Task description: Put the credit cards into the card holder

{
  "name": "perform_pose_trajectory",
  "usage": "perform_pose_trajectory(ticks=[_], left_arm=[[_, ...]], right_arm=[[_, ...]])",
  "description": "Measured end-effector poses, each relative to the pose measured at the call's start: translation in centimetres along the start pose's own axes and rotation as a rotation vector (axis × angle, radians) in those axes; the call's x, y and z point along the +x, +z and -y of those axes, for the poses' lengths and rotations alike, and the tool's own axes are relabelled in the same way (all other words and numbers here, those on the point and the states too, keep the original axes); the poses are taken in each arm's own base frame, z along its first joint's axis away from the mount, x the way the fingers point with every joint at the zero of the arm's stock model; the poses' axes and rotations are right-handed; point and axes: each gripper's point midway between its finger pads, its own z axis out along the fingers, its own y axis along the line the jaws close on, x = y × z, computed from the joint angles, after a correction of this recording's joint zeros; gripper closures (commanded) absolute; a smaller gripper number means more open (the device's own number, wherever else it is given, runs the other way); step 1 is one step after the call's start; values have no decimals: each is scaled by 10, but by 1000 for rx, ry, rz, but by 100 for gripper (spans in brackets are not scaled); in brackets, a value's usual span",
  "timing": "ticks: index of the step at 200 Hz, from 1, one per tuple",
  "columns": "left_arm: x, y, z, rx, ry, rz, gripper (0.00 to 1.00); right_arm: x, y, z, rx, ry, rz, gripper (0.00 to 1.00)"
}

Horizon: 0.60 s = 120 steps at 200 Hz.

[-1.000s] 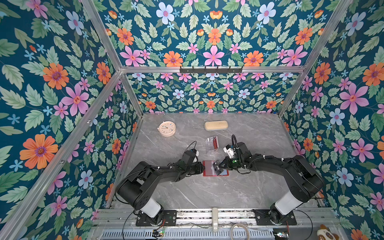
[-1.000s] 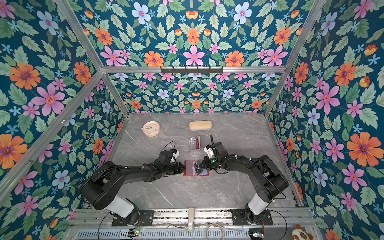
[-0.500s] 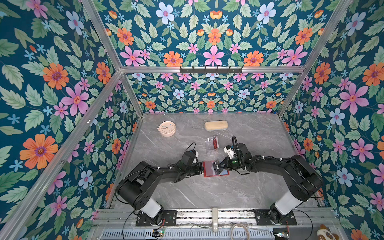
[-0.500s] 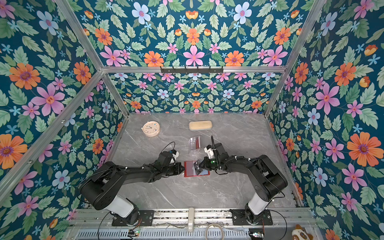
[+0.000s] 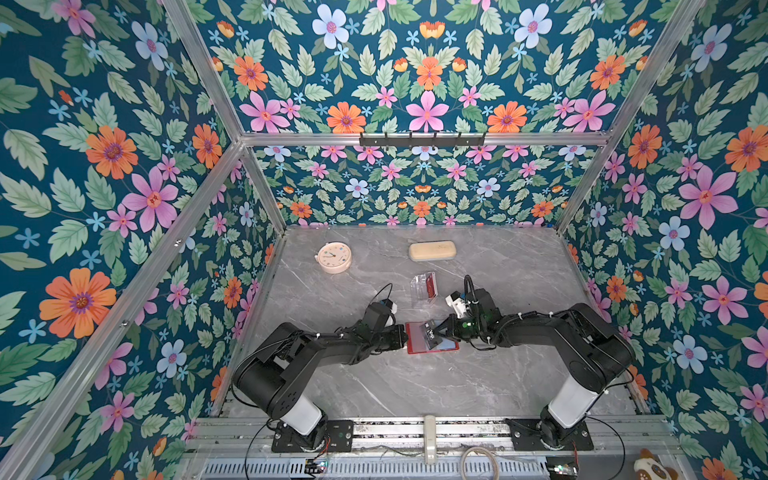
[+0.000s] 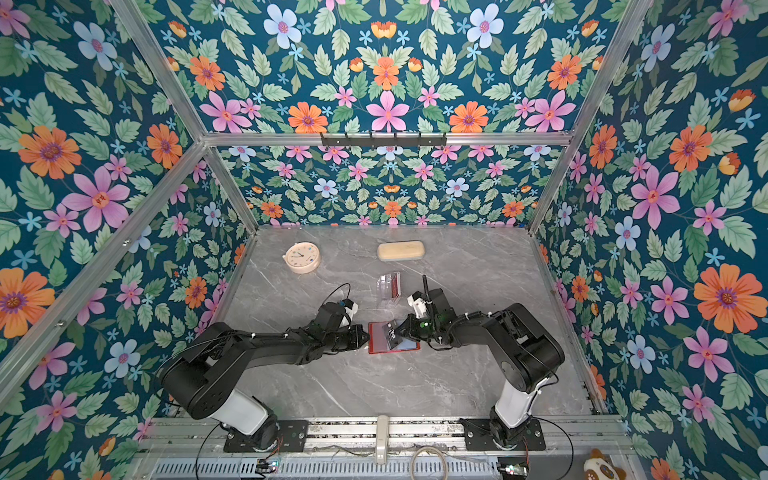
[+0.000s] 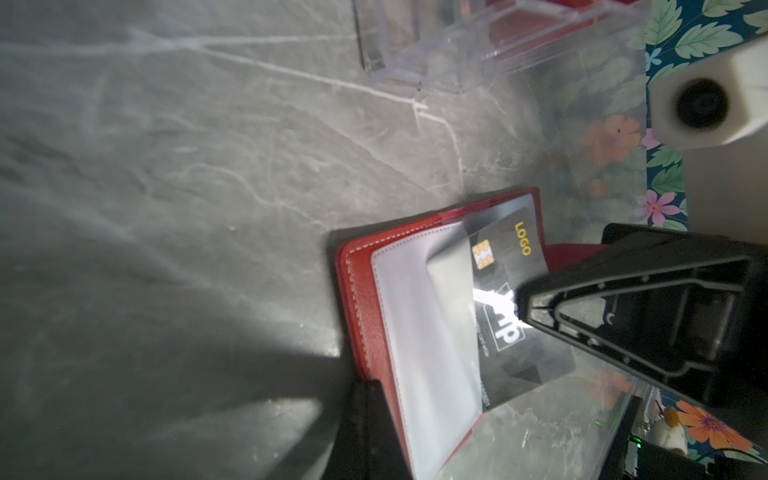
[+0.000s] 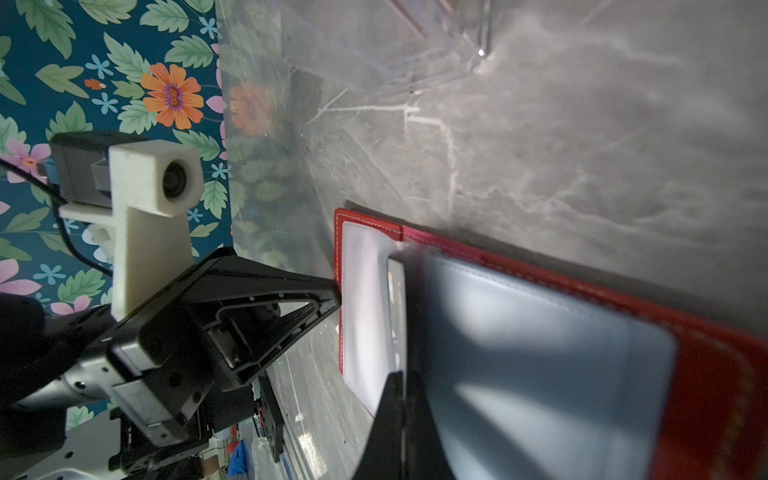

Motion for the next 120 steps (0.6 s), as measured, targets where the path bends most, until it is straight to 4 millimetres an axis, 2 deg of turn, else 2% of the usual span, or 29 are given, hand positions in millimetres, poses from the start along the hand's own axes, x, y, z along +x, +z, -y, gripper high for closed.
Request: perform_pose_trajectory(ticks=[106,120], left_arm=[[0,1,0,0,0,0,100],[0,1,0,0,0,0,100]], right_arm=[[1,6,-1,-5,19,24,100],[2,8,-2,-1,13,26,94]])
